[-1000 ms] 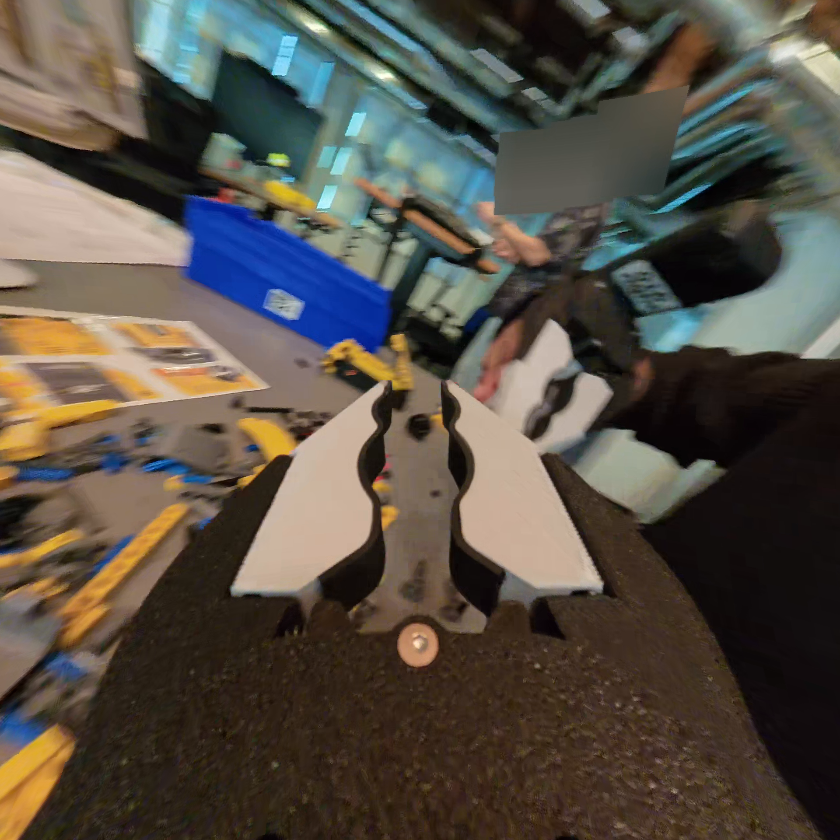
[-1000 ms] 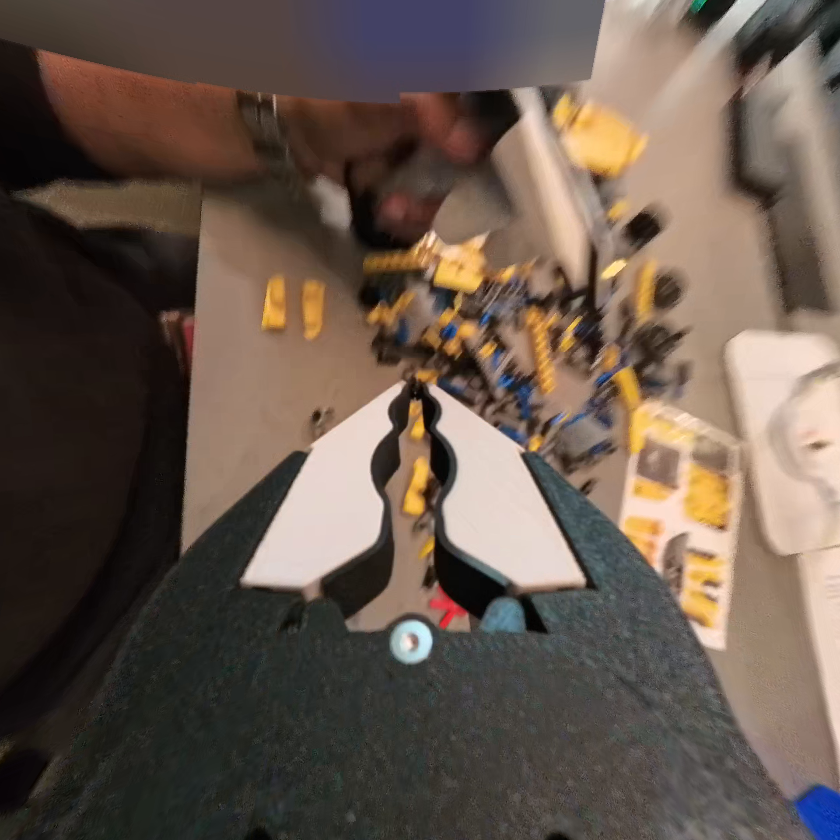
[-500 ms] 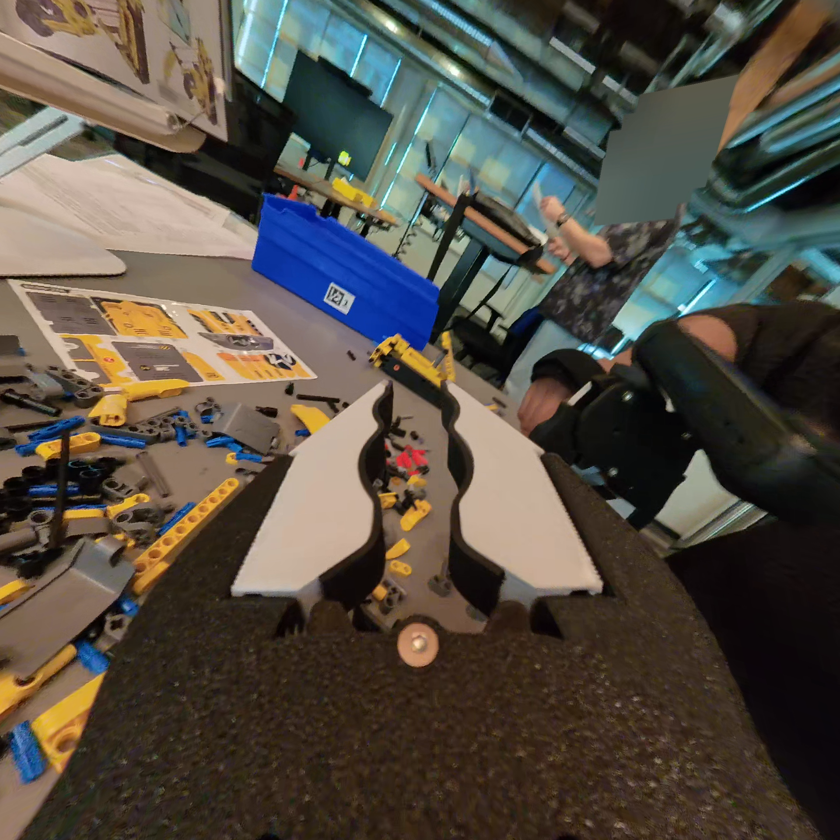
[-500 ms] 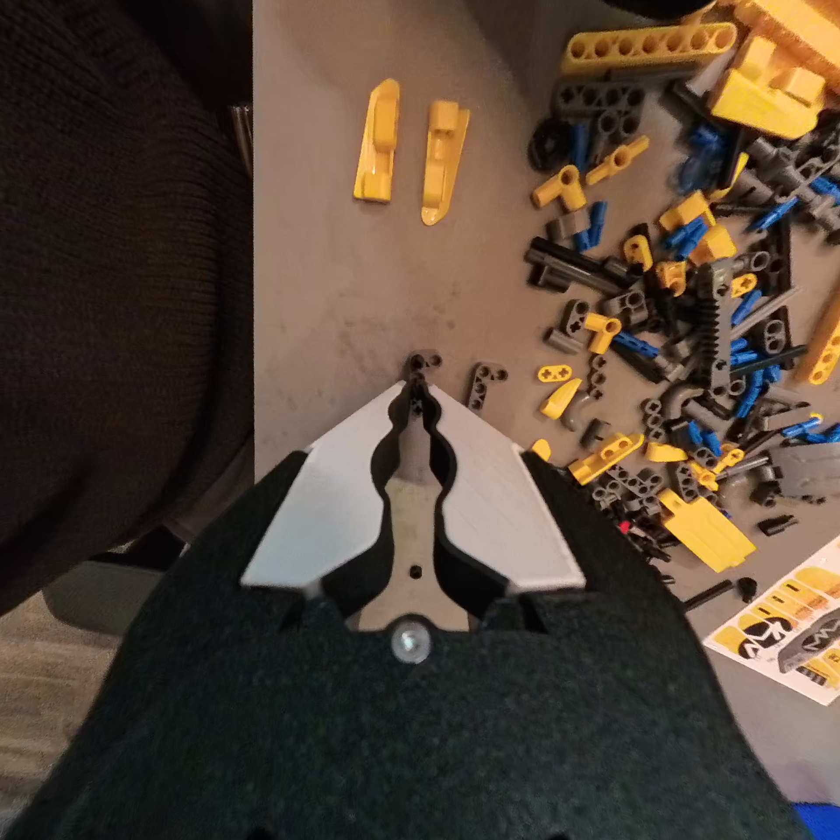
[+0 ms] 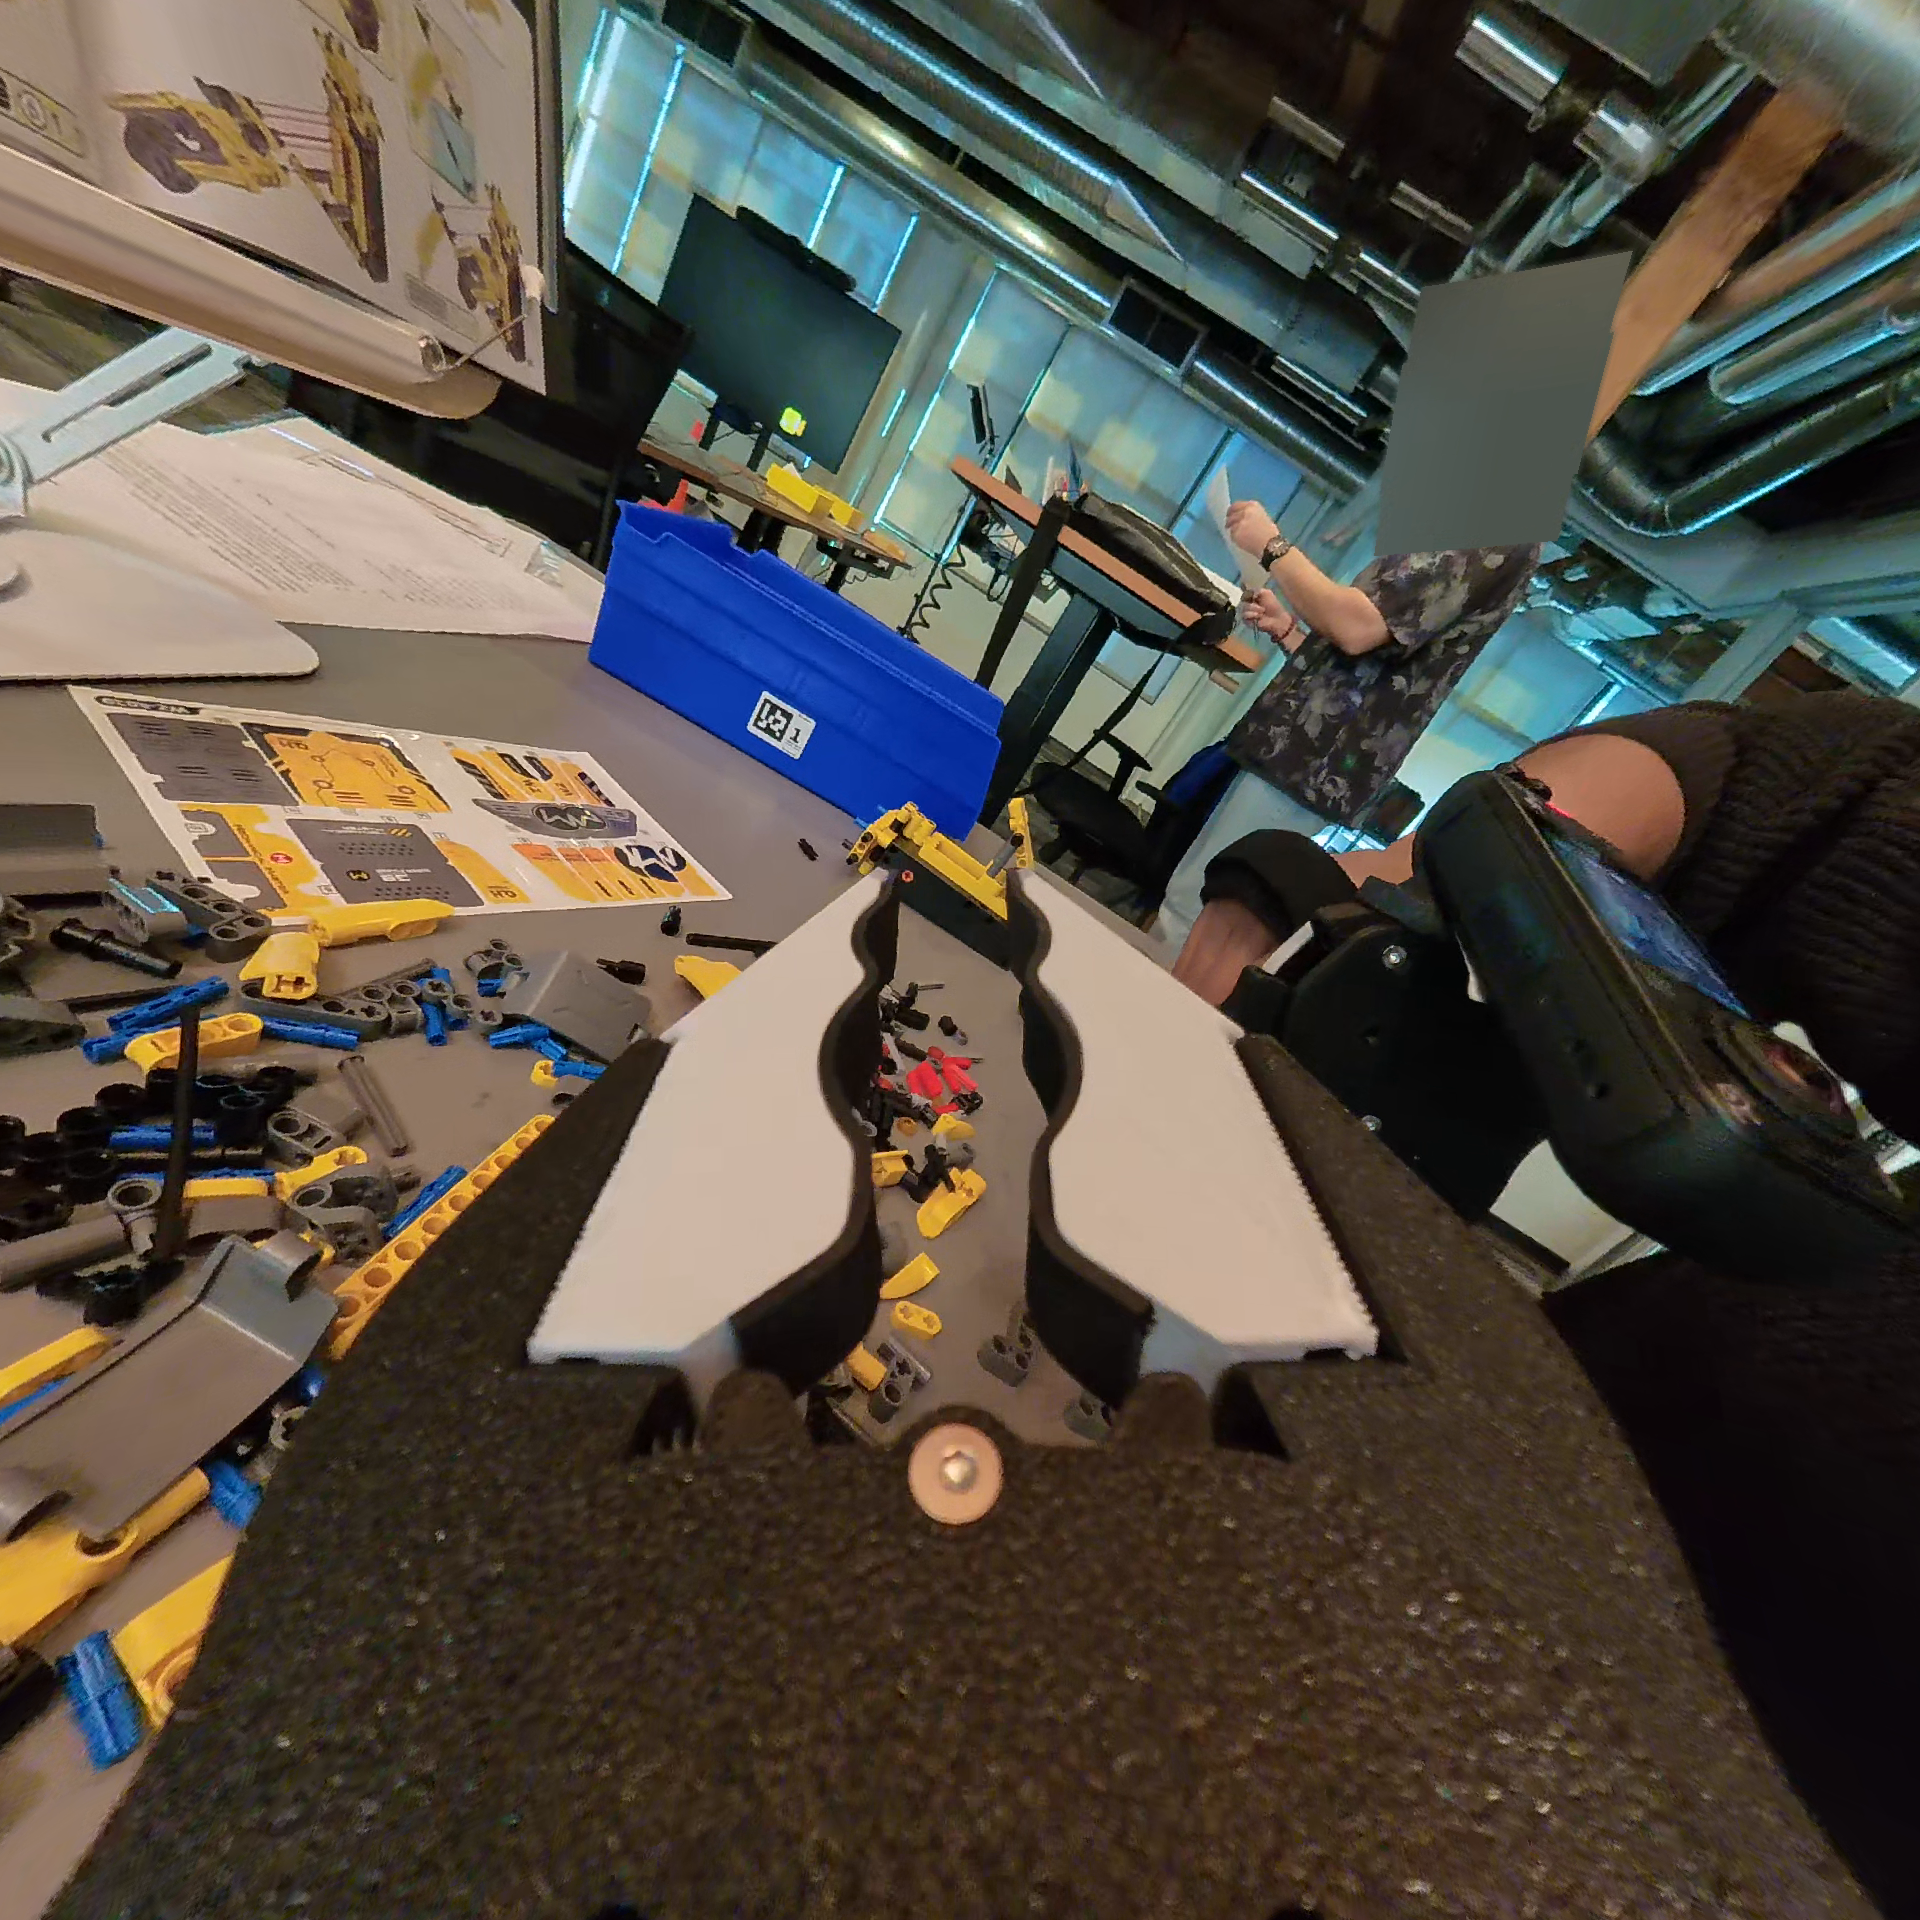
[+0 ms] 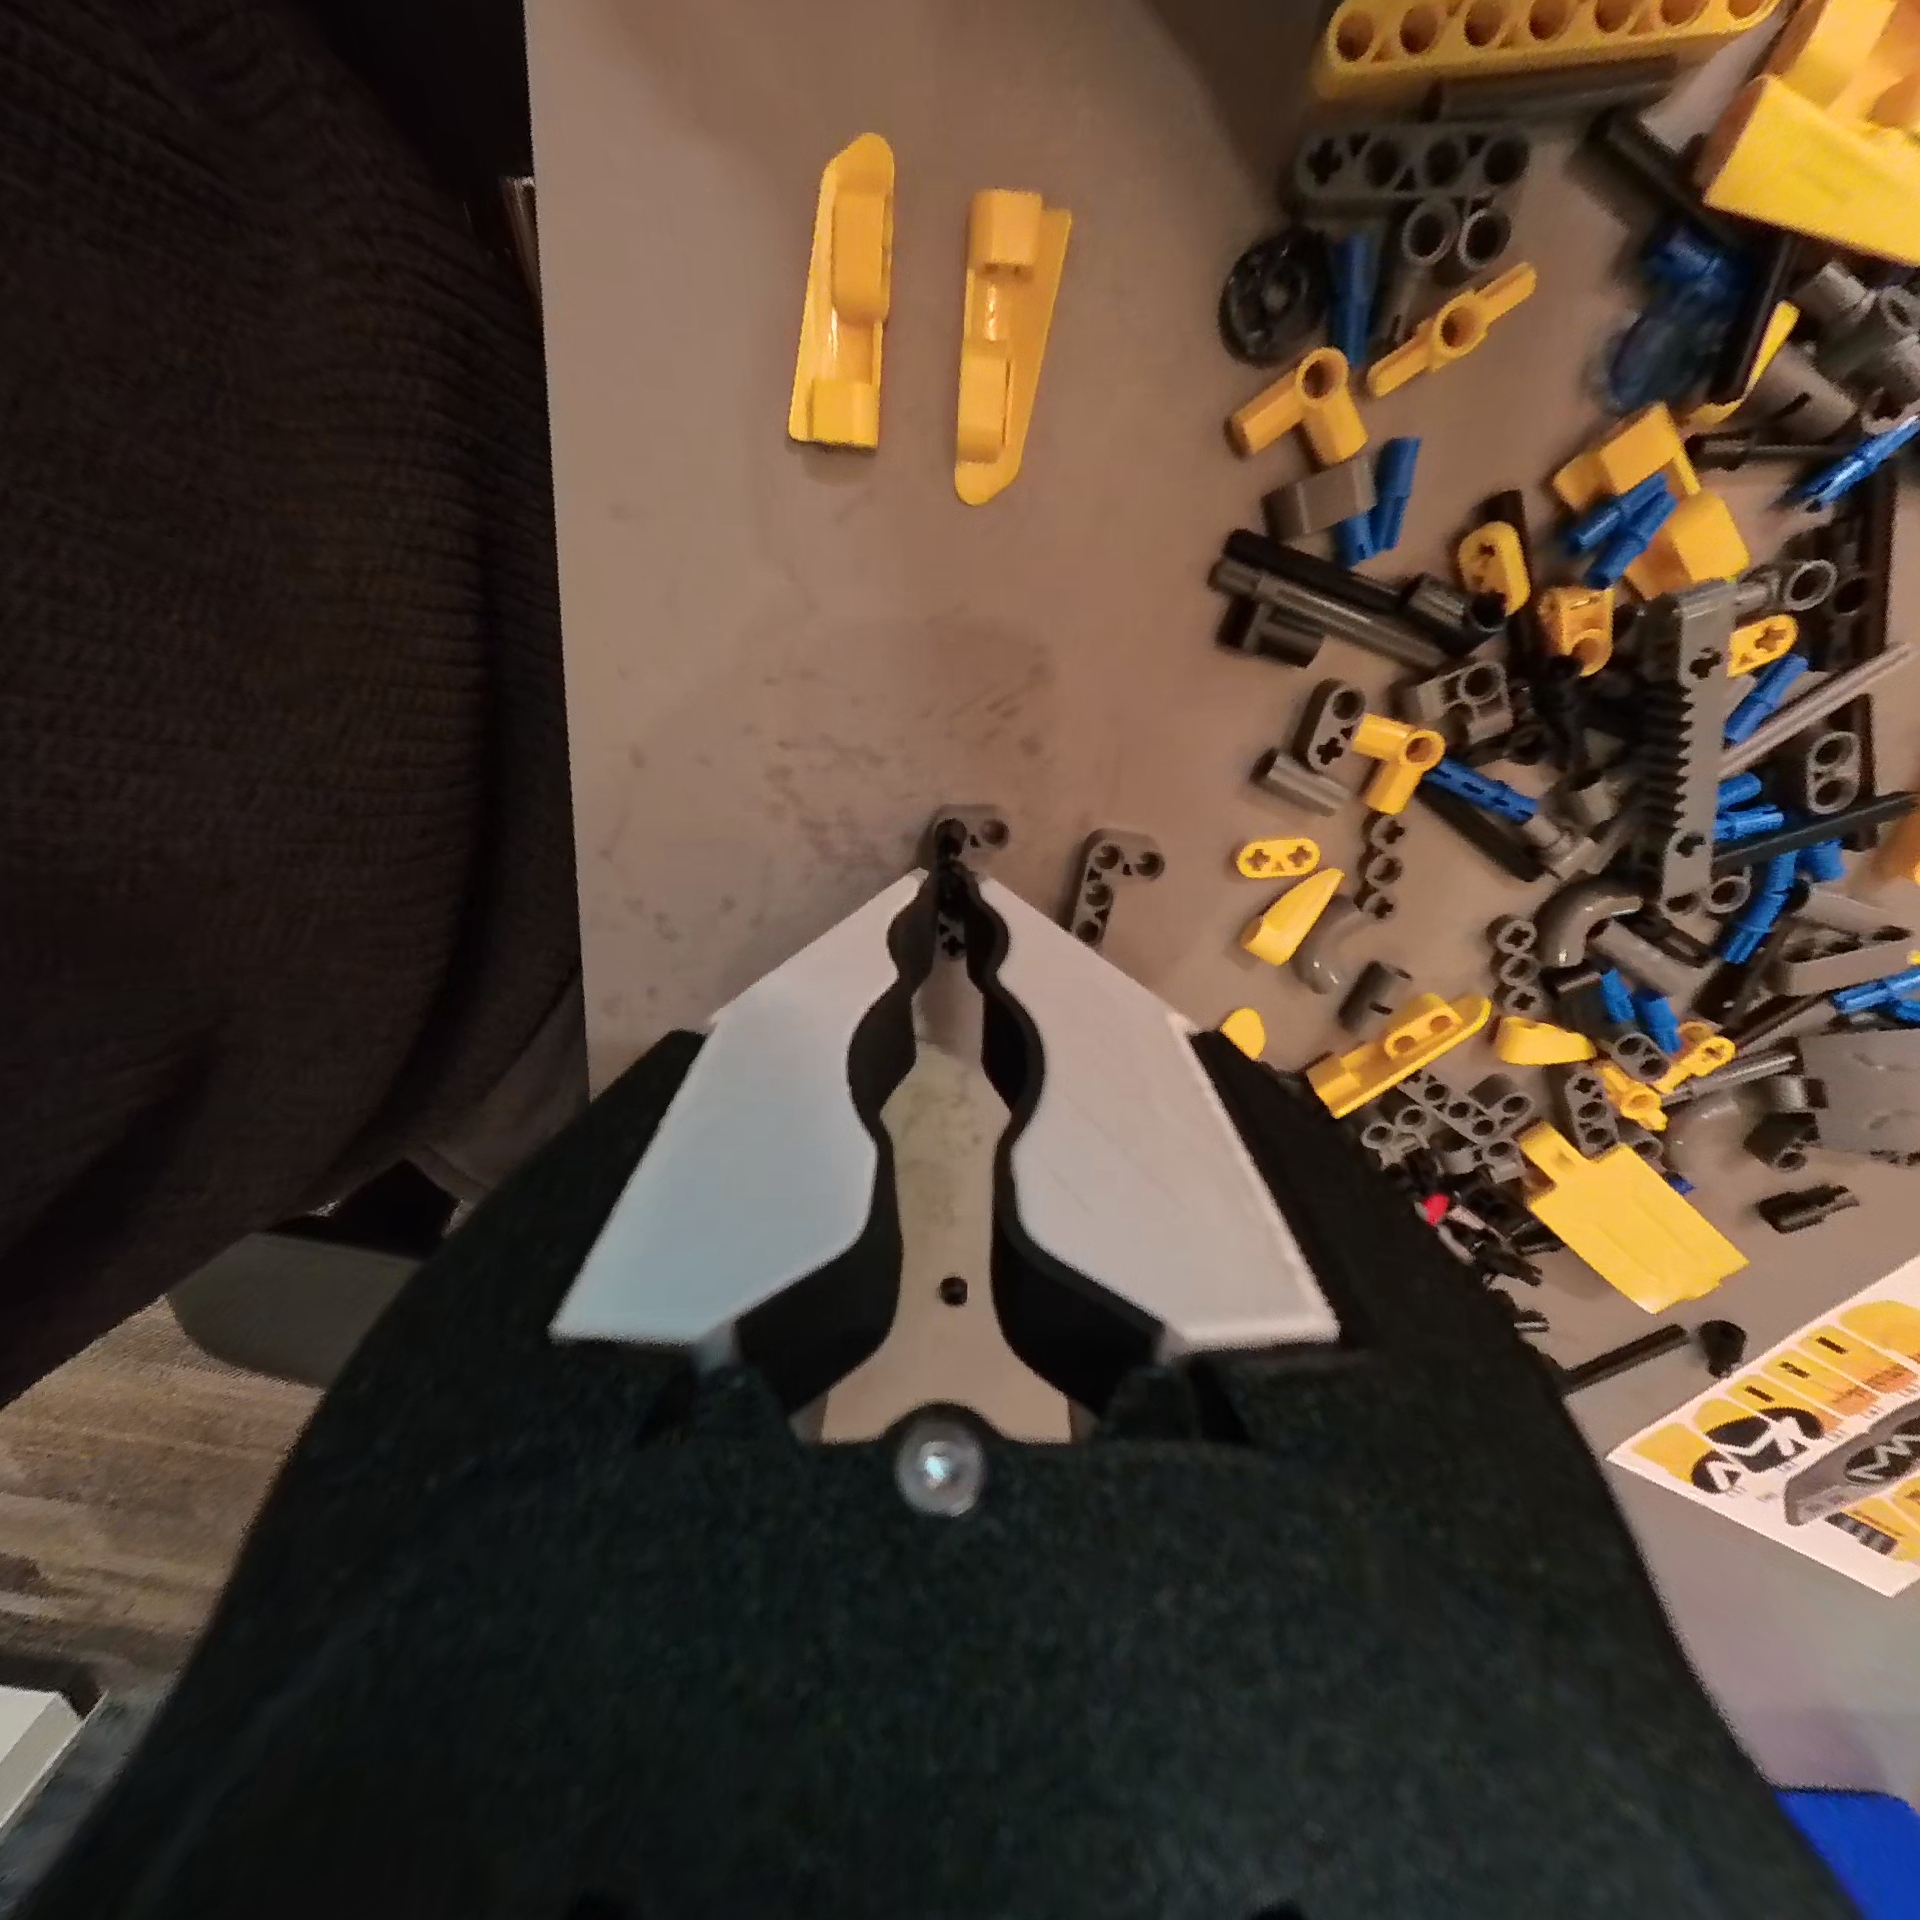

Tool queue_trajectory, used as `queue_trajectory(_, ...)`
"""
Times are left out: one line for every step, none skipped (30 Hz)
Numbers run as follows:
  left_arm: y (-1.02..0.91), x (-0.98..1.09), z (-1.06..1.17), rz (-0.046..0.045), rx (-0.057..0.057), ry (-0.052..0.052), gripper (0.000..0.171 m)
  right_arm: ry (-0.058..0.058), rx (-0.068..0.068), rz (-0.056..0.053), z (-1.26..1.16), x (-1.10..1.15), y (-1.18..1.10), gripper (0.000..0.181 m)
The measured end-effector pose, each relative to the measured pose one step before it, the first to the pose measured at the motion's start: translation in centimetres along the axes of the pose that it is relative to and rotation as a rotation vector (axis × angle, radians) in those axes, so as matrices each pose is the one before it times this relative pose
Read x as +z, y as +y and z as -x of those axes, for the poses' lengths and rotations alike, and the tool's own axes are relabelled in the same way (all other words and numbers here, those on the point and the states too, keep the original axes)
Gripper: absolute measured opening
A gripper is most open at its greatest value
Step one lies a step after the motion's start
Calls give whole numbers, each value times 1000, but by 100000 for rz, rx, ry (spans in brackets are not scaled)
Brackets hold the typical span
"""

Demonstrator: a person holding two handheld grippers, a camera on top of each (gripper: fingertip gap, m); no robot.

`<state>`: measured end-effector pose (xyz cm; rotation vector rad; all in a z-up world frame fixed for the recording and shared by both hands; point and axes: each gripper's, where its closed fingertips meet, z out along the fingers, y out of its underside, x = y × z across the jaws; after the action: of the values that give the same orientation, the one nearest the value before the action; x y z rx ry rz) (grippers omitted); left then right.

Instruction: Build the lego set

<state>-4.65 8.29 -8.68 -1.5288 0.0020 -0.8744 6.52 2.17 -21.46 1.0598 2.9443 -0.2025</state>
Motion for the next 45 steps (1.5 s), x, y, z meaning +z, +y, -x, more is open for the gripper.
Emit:
queue_trajectory(-18, 1, -4, -91, -32, 67, 20, -229, 125, 244, -5, -7, 11, 4)
queue_trajectory(-30, -3, -17, -132, -43, 77, 20, -263, 268, 96, -2, 1, 6, 4)
queue_trajectory(-24, -14, -17, -103, 45, 86, 20, -238, 567, 154, -13, -15, 15, 4)
queue_trajectory(-11, -2, -3, -95, 49, 10, 20, -110, 386, 218, -1, 2, 36, 4)
queue_trajectory(-11, -5, -19, -32, 32, 83, 20, 55, 84, 276, -16, -10, 41, 4)
queue_trajectory(2, 11, -17, 52, 12, 79, 20, 116, 93, 317, -18, -12, 39, 4)
queue_trajectory(21, 12, -15, 92, 60, 71, 20, 100, 226, 250, -19, -10, 45, 4)
queue_trajectory(15, 12, -9, 110, 75, -1, 20, 80, -22, 94, -12, -8, 27, 4)
queue_trajectory(11, 21, -5, 99, 60, -1, 20, 31, -143, 160, -5, -14, 57, 4)
queue_trajectory(4, 2, -9, 56, 75, 18, 20, -128, 90, 268, 12, -4, 83, 4)
queue_trajectory(5, 5, -4, 2, 47, 1, 20, -34, 146, 100, -2, -13, 65, 4)
queue_trajectory(-11, 2, -9, -17, 0, 27, 20, 264, -12, -126, -33, -6, 38, 4)
queue_trajectory(-13, -1, 2, -56, -24, 26, 20, 459, -9, -29, -53, -12, 44, 4)
queue_trajectory(-6, -9, 2, -84, -36, 19, 20, 360, -99, 107, -26, -10, 55, 4)
queue_trajectory(-13, -1, 0, -60, -45, 29, 20, 183, -145, 115, 9, -8, 41, 4)
queue_trajectory(-2, 1, -3, -17, 2, 20, 20, 168, -282, 80, 22, -4, 27, 4)
queue_trajectory(13, 9, 4, 69, 29, -28, 20, 327, -278, 219, 0, -4, 47, 4)
queue_trajectory(23, 4, 3, 141, 17, -31, 20, 425, -290, 226, -36, -25, 41, 4)
queue_trajectory(14, 16, 2, 90, -6, 5, 20, 440, -183, 89, -43, -18, 37, 4)
queue_trajectory(20, 9, -7, 58, -51, 46, 20, 239, 15, -18, -29, -2, 40, 4)
queue_trajectory(18, 9, -7, 95, -101, 107, 20, 21, 84, -163, -7, -3, 20, 4)
queue_trajectory(17, 10, -7, 88, -120, 97, 20, 55, 132, -188, -2, 0, 8, 4)
queue_trajectory(14, 11, -2, 67, -66, 86, 20, 46, 128, -222, -16, -17, -11, 4)
queue_trajectory(20, 13, -13, 85, 37, 45, 20, 22, 40, -343, -4, -18, -30, 4)
queue_trajectory(12, 13, 3, 92, 94, -74, 20, 149, -22, -241, -14, -23, -31, 4)
queue_trajectory(12, 2, 6, 51, 40, -72, 20, 74, -57, 57, 0, -4, 7, 4)
queue_trajectory(-6, 3, 3, 3, -38, 46, 20, 3, -143, 11, 3, 10, 1, 4)
queue_trajectory(2, -5, -11, -57, -55, 53, 20, -63, -188, -34, 23, 23, -5, 4)
queue_trajectory(-12, -2, 5, -51, -42, -9, 20, -162, -116, 242, 27, 33, 38, 4)
queue_trajectory(-5, -13, 3, -16, -43, -30, 20, -66, 79, 80, -1, 15, 0, 4)
queue_trajectory(-2, -3, 11, -41, -36, -10, 20, -75, 74, -131, -20, -1, -23, 4)
queue_trajectory(-7, -4, 2, -17, -27, 19, 20, -83, -55, -119, -6, -2, -16, 4)
queue_trajectory(3, -9, -4, 9, 4, -8, 20, -49, -145, -28, -3, 2, -4, 4)
queue_trajectory(3, 6, 2, -11, 26, -52, 20, -3, -110, 48, 5, 8, -8, 4)
queue_trajectory(4, -2, 0, 30, 7, 4, 20, 46, -150, 73, 2, -2, -13, 4)
queue_trajectory(2, 6, 1, 30, -16, 23, 20, 62, -192, 4, 5, 2, -16, 4)
queue_trajectory(18, 2, -5, 30, -29, 8, 20, 32, -134, -91, 5, 9, -36, 4)
queue_trajectory(6, 5, 2, 55, 9, 25, 20, -43, -41, -130, 3, 9, -18, 4)
queue_trajectory(10, 3, 4, 37, 41, -57, 20, -138, 156, -150, 10, -1, -13, 4)
queue_trajectory(1, 0, 13, 7, 25, -81, 20, -122, 155, -170, 2, 8, 7, 4)
queue_trajectory(13, -3, 3, 31, -53, -10, 20, -97, 148, -151, 13, -3, 7, 4)
queue_trajectory(0, -4, 8, -27, -84, -10, 20, -30, 158, -115, 13, 3, 34, 4)
queue_trajectory(-5, -2, 7, -65, -60, 8, 20, 59, 10, -104, 4, 2, 34, 4)
queue_trajectory(-5, -13, -3, -15, 5, 35, 20, 65, -6, -47, 9, -1, 34, 4)
queue_trajectory(8, 4, 4, 19, 32, -61, 20, 90, -53, 157, 0, -4, 50, 4)
